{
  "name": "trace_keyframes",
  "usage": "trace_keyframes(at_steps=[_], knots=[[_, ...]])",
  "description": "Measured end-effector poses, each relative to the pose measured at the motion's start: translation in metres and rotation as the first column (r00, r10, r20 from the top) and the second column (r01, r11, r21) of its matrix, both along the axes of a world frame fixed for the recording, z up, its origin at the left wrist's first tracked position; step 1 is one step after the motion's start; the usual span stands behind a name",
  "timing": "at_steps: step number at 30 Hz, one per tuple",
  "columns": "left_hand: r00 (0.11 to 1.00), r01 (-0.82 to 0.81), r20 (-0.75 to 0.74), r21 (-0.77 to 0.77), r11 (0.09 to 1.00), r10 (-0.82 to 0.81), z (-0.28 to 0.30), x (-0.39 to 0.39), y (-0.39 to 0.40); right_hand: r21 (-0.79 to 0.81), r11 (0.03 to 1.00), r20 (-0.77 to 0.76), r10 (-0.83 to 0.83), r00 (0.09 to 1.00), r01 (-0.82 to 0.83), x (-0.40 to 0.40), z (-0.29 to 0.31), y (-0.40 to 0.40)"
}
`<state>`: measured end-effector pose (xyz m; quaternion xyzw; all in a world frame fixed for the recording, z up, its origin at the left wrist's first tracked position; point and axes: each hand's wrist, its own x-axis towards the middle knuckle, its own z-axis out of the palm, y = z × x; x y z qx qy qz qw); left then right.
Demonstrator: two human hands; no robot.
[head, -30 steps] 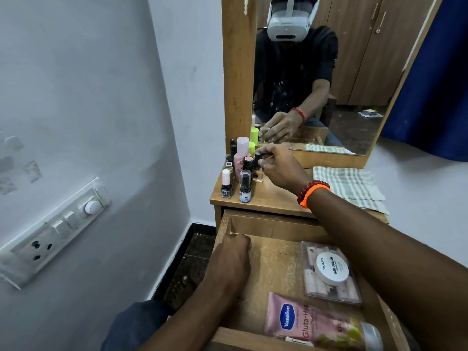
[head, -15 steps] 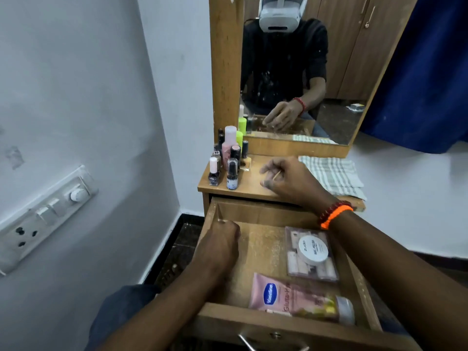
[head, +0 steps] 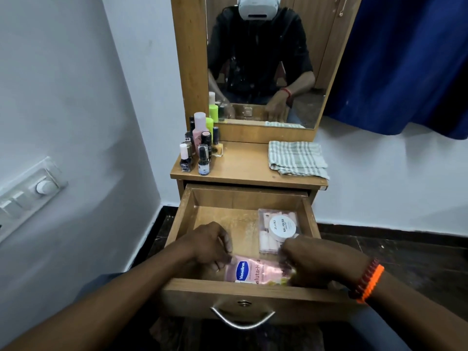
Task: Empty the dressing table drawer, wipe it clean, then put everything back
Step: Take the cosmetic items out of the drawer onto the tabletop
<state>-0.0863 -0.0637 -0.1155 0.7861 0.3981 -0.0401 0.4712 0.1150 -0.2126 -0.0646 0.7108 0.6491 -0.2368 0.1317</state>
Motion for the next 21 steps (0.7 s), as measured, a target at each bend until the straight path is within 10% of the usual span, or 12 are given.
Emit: trace_keyframes(at_steps=[9,16,21], knots=[[0.986,-0.094,0.135,-0.061,0.994,0.101,0.07,-0.003,0.011,0.178,0.981,-0.237,-0.038,0.971,0.082,0.017,0.014,-0.014],[0.904,-0.201,0.42,0.58,0.79,-0.078,0.233,0.03,0.041,0.655,0.654,-0.517,0.022,0.856,0.379,0.013,0.067,0.059],[0.929,-0.274,0.365,0.793,0.544,-0.064,0.293,0.072,0.094,0.663,0.428,-0.687,0.022,0.726,0.614,0.008,0.087,0.162]])
